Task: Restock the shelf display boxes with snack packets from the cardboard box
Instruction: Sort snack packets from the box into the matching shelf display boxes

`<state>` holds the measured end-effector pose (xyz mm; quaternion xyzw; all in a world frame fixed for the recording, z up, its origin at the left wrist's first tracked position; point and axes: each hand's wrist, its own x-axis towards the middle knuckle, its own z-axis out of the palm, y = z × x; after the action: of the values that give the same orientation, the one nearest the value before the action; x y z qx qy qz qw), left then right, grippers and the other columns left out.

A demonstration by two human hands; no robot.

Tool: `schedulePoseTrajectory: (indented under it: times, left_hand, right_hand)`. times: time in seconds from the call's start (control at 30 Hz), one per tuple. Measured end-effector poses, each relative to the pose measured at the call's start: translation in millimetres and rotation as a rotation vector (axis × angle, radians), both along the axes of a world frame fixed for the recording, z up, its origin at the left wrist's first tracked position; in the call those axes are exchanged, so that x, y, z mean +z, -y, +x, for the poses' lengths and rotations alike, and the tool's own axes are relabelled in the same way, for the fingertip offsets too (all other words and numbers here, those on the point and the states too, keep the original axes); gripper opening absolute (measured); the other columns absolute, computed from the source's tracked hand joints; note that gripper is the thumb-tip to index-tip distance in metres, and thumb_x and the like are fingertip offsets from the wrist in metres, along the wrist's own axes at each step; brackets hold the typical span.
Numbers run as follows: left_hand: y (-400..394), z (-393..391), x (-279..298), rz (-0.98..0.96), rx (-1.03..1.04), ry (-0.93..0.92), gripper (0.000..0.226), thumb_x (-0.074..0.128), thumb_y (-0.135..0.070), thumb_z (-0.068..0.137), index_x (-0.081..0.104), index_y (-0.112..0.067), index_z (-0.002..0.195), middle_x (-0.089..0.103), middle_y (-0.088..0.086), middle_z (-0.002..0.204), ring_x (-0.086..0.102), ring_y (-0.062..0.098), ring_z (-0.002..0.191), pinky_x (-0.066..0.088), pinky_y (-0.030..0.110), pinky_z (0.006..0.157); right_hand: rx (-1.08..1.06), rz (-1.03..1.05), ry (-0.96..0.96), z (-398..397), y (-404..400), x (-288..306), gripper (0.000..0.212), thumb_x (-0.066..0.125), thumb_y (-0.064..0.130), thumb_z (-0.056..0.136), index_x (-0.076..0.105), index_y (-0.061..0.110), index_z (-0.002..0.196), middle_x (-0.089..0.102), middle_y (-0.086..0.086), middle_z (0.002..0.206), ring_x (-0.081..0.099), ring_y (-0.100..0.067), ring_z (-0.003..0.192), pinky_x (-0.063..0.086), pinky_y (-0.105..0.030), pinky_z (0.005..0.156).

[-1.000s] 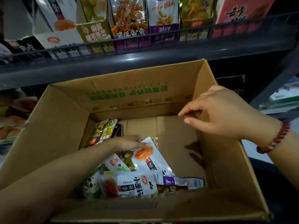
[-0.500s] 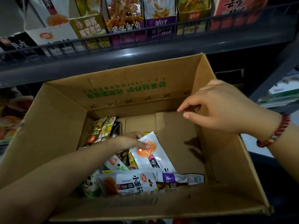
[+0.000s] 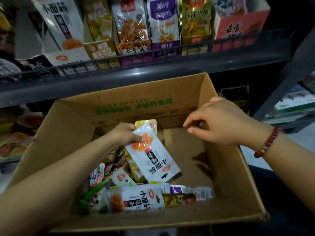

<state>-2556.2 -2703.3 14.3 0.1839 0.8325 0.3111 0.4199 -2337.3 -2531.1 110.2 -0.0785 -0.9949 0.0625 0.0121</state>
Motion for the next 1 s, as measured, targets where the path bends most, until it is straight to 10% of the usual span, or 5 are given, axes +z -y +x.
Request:
schedulePoseTrajectory:
  times: [0.17,0.3,0.53,0.83,1.0]
  left_hand:
    - [13,19,62,0.254,0.115,-0.097,0.017,0.081,-0.005,0.073,0.068,-0.009,0.084,0.075,0.008,0.079,0.072,0.018,0.065,0.060,0.031,0.059]
    - [33,48,92,0.491,0.264,-0.046,0.020,0.078,-0.006,0.075,0.067,-0.007,0.091,0.076,0.011,0.085,0.074,0.025,0.074,0.059,0.040,0.072]
    - [43,69,109,0.825,0.592,0.262,0.031,0.069,-0.005,0.075,0.065,-0.007,0.106,0.075,0.013,0.097,0.073,0.026,0.081,0.062,0.037,0.069]
    - [34,70,123,1.157,0.909,0.591,0.025,0.057,-0.009,0.092,0.061,-0.012,0.117,0.073,0.012,0.107,0.071,0.026,0.096,0.055,0.048,0.087]
    - [23,85,124,1.209,0.873,0.539,0.051,0.065,-0.012,0.078,0.058,-0.009,0.129,0.070,0.011,0.116,0.067,0.025,0.108,0.051,0.044,0.096]
  right_hand:
    - [-0.032,0.006,-0.005,-2,5,1,0.034,0.044,0.055,0.092,0.053,0.044,0.123,0.064,0.023,0.099,0.053,0.002,0.085,0.027,-0.020,0.079]
    - [-0.087,-0.096,-0.002,-6,13,7,0.058,0.045,0.063,0.087,0.037,0.040,0.139,0.055,0.014,0.131,0.055,-0.008,0.111,0.040,-0.024,0.089]
    - [-0.366,-0.622,-0.226,-23,26,15,0.052,0.078,0.041,0.073,0.048,0.029,0.114,0.061,0.012,0.102,0.059,0.000,0.086,0.050,-0.016,0.065]
    - [-0.648,-1.773,-0.240,-44,48,33,0.051,0.075,0.035,0.059,0.061,0.018,0.105,0.065,-0.011,0.114,0.068,-0.023,0.096,0.055,-0.036,0.083]
    - [-0.564,-1.982,-0.309,-60,79,32,0.053,0.071,0.034,0.060,0.063,0.020,0.111,0.069,-0.008,0.113,0.063,-0.024,0.107,0.048,-0.033,0.086]
